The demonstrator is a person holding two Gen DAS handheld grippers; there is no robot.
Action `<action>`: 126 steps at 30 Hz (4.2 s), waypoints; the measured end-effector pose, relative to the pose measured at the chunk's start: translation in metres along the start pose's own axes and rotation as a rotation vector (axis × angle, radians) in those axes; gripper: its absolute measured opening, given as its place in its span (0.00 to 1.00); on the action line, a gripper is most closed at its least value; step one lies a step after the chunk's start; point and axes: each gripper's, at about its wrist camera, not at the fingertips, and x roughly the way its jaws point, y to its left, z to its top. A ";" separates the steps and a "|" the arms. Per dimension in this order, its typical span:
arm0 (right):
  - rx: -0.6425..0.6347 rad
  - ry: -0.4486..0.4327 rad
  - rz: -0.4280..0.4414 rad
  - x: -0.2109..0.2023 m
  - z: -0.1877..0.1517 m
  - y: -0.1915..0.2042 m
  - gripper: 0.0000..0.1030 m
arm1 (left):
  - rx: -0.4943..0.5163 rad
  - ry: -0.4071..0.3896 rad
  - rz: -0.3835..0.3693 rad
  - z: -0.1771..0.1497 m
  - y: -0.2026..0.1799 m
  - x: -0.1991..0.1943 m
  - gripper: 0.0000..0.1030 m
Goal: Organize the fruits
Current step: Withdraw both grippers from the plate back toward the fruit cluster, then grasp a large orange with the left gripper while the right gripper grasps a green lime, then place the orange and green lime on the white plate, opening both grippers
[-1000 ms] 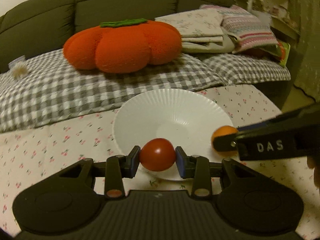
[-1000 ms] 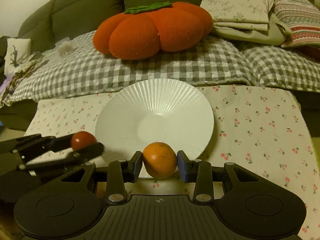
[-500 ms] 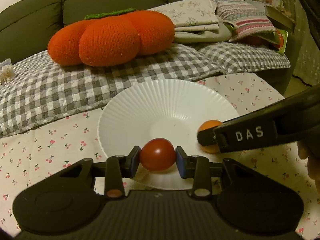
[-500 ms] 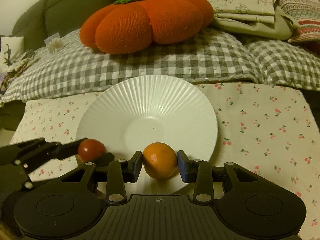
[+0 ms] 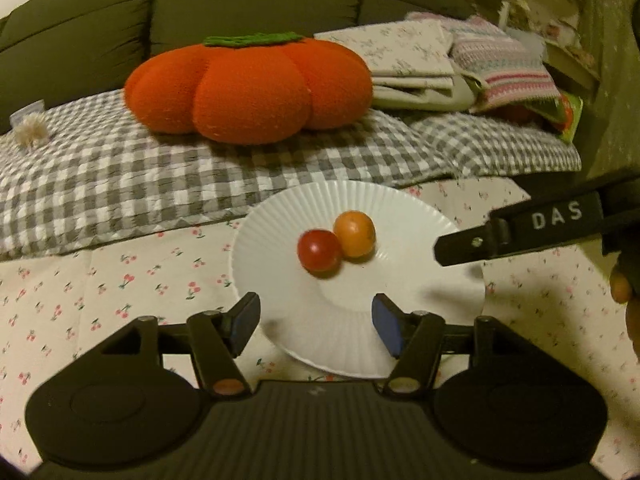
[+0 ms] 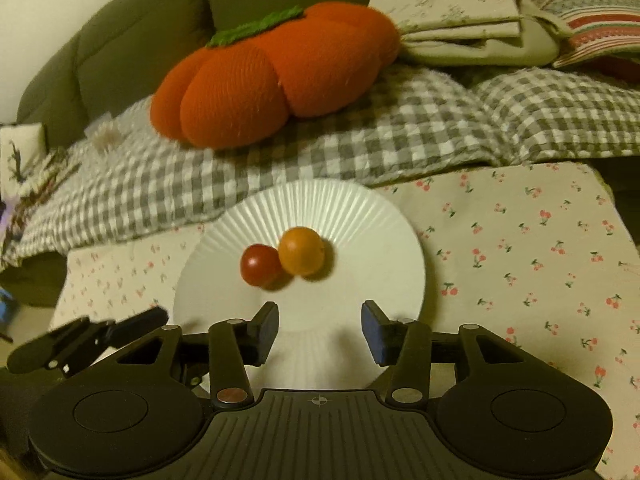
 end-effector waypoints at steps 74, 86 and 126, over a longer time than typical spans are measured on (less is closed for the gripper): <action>-0.024 0.120 0.043 -0.070 -0.112 0.021 0.73 | -0.039 0.209 -0.033 -0.122 -0.014 -0.078 0.32; -0.092 0.217 0.083 -0.032 -0.136 0.050 0.72 | -0.144 0.230 0.076 -0.119 0.022 -0.086 0.32; -0.080 0.183 0.124 -0.048 -0.118 0.056 0.25 | -0.127 0.173 0.101 -0.097 0.015 -0.093 0.32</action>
